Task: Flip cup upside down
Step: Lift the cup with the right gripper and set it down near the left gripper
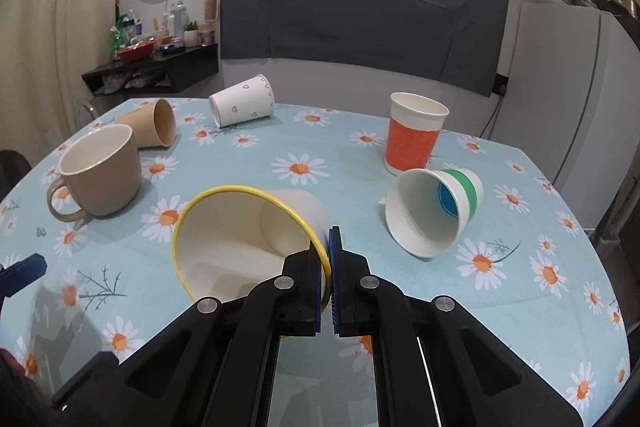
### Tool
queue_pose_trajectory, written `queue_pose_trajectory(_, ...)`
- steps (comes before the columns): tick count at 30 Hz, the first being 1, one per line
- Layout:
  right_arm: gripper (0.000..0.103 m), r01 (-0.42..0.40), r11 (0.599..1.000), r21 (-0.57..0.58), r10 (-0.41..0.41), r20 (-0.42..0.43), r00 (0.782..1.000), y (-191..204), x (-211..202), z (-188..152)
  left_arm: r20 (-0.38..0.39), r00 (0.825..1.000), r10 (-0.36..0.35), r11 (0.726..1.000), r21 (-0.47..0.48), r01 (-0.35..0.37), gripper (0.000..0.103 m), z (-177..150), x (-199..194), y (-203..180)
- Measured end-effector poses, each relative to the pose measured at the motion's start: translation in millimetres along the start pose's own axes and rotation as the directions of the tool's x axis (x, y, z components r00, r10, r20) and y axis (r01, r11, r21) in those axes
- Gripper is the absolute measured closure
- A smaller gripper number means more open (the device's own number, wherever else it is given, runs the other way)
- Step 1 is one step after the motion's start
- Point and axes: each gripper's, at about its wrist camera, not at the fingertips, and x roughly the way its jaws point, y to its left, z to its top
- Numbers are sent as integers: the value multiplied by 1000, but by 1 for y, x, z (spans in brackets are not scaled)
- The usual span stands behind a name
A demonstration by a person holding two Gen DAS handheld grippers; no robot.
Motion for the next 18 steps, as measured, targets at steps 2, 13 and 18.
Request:
queue_pose_trajectory(2, 99, -8, 1000, -17, 8, -17, 1000, 6, 6, 1, 1, 1000, 1, 1000, 0, -1, 6, 0, 0, 0)
queue_pose_trajectory(13, 76, -52, 995, -87, 40, -131, 991, 20, 17, -9, -4, 1000, -13, 1000, 4, 13, 6, 0, 1, 0)
queue_pose_trajectory(18, 17, 6, 996, -88, -14, -92, 996, 14, 8, -9, -1, 1000, -10, 1000, 0, 10, 6, 1, 1, 0)
